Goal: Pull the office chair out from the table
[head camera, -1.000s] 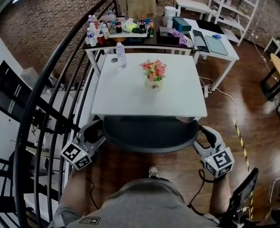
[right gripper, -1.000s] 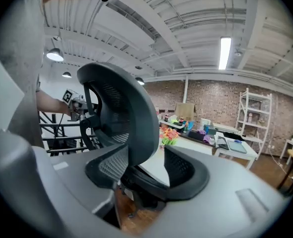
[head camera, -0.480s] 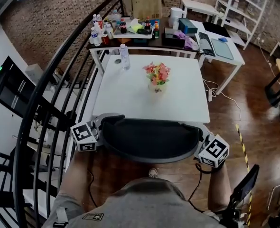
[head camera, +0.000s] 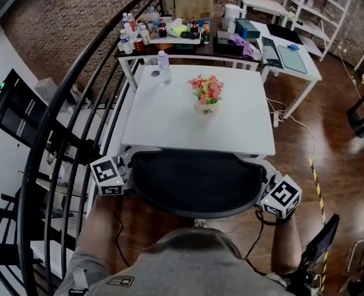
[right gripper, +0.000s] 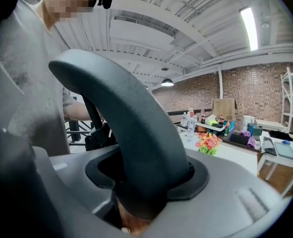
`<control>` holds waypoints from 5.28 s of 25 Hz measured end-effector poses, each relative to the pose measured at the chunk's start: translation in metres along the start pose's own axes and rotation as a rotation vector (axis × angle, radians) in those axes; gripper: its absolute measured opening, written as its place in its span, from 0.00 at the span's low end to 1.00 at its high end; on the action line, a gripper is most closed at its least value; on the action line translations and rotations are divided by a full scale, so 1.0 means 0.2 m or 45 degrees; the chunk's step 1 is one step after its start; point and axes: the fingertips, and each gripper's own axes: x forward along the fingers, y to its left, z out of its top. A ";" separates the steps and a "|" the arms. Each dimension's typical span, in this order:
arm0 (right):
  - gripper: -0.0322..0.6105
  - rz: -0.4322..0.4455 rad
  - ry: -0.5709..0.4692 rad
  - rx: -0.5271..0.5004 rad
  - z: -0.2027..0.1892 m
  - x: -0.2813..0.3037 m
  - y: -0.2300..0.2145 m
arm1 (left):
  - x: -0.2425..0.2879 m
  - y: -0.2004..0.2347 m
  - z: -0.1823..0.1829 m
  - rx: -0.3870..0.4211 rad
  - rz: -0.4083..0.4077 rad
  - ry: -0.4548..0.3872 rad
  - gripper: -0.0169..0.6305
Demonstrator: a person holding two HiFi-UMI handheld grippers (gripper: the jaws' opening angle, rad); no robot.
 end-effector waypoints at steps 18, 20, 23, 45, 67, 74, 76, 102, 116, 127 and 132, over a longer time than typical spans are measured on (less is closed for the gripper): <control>0.39 -0.011 0.036 0.057 -0.03 -0.07 0.28 | -0.12 -0.23 -0.04 -0.018 0.010 0.000 0.41; 0.39 -0.027 0.042 0.063 -0.04 -0.07 0.32 | -0.14 -0.25 -0.04 -0.018 0.008 -0.002 0.42; 0.40 -0.053 0.048 0.080 -0.05 -0.08 0.36 | -0.16 -0.30 -0.05 -0.014 -0.013 0.005 0.42; 0.38 -0.019 0.078 0.135 -0.11 -0.27 0.79 | -0.29 -0.74 -0.12 -0.036 -0.052 -0.023 0.40; 0.35 0.110 0.034 0.051 -0.25 -0.67 1.29 | -0.31 -1.42 -0.19 -0.041 0.057 -0.023 0.41; 0.35 0.114 0.031 0.042 -0.26 -0.74 1.43 | -0.34 -1.57 -0.20 -0.042 0.053 -0.026 0.41; 0.35 0.111 0.032 0.047 -0.27 -0.76 1.47 | -0.36 -1.61 -0.21 -0.041 0.048 -0.024 0.41; 0.35 -0.017 0.047 0.123 -0.33 -0.96 2.10 | -0.62 -2.17 -0.28 -0.006 -0.118 -0.059 0.38; 0.34 0.033 0.037 0.140 -0.46 -1.21 2.41 | -0.59 -2.56 -0.36 -0.017 -0.066 -0.065 0.40; 0.34 0.110 0.025 0.083 -0.53 -1.47 2.53 | -0.49 -2.87 -0.37 -0.037 0.036 -0.080 0.41; 0.34 0.114 0.030 0.086 -0.55 -1.49 2.61 | -0.52 -2.95 -0.40 -0.046 0.036 -0.076 0.41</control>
